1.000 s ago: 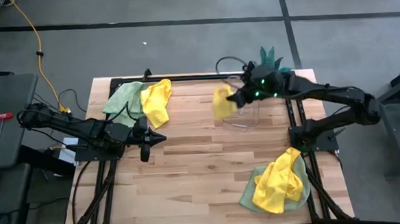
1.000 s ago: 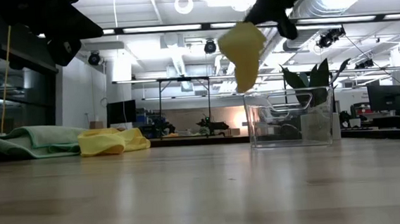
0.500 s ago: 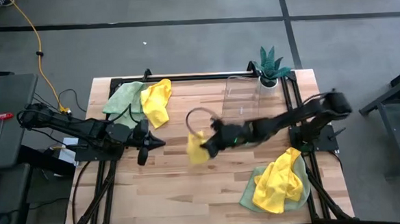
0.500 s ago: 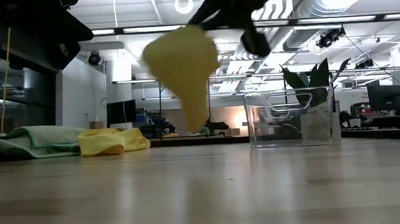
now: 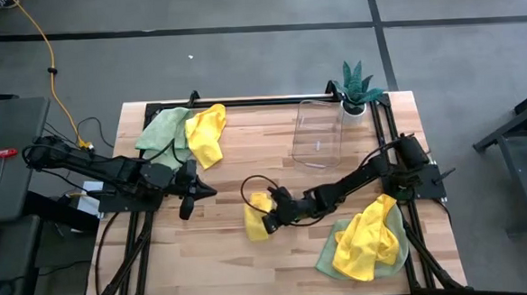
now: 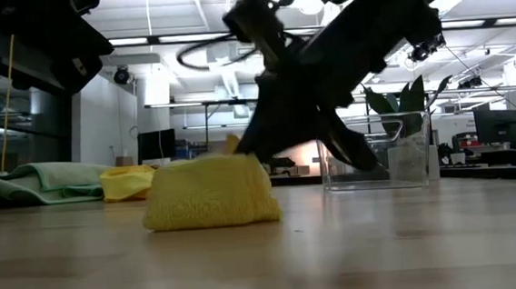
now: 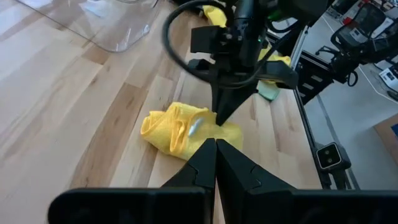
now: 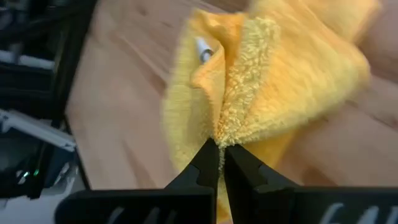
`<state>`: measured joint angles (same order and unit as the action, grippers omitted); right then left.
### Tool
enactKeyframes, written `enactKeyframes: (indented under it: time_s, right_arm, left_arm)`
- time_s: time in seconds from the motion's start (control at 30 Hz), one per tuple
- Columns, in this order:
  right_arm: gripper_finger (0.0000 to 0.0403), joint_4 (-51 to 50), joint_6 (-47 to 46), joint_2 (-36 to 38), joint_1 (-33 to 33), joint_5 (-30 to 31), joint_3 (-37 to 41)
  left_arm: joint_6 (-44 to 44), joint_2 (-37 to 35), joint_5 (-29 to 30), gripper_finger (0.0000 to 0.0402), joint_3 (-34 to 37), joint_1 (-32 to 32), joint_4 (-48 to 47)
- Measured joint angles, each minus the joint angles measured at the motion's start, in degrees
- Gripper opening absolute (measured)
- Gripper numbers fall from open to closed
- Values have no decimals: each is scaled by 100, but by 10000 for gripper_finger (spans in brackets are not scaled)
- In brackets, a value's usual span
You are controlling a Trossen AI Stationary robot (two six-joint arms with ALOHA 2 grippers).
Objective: Fold microfiber towels
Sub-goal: Fold the middle yellow microfiber towel
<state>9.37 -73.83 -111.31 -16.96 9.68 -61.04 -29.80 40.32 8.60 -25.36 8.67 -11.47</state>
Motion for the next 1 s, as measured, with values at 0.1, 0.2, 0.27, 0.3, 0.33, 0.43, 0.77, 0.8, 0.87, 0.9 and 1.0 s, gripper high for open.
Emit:
enactKeyframes:
  time_s: [0.1, 0.2, 0.27, 0.3, 0.33, 0.43, 0.77, 0.8, 0.87, 0.9, 1.0]
  right_arm:
    - [0, 32, -75, -9, 6, 181, 0]
    - [0, 53, -98, -9, 12, 162, 0]
    - [5, 59, -119, -9, 32, -8, 0]
    - [11, 33, -119, -9, 49, -114, 0]
    - [20, 20, -119, -9, 69, -211, 0]
    - [64, 32, -116, 18, 160, -394, 0]
    - [216, -819, 1467, 888, 614, -931, 0]
    - [222, -1076, 1586, 1016, 640, -929, 0]
    - [229, -1582, 1820, 1235, 661, -852, 0]
    - [230, -1819, 1925, 1333, 657, -840, 0]
    - [231, -2488, 2238, 1560, 602, -810, 0]
  left_arm:
    - [0, 0, 1, 0, 0, -1, -50]
    - [0, 0, 2, 0, 0, -2, -83]
    - [0, 0, 2, 0, 0, -2, -83]
    - [0, 0, 2, 0, 0, -2, -83]
    - [0, 0, 2, 0, 0, -2, -83]
    - [1, 0, 2, 0, 0, -2, -83]
    - [-8, 95, 425, 0, 0, -2, -340]
    - [-11, 132, 503, 0, 0, -2, -330]
    - [-33, 269, 633, 1, 0, -2, -257]
    - [-79, 375, 691, 4, 0, -4, -220]
    - [-192, 809, 741, 24, 0, -4, -14]
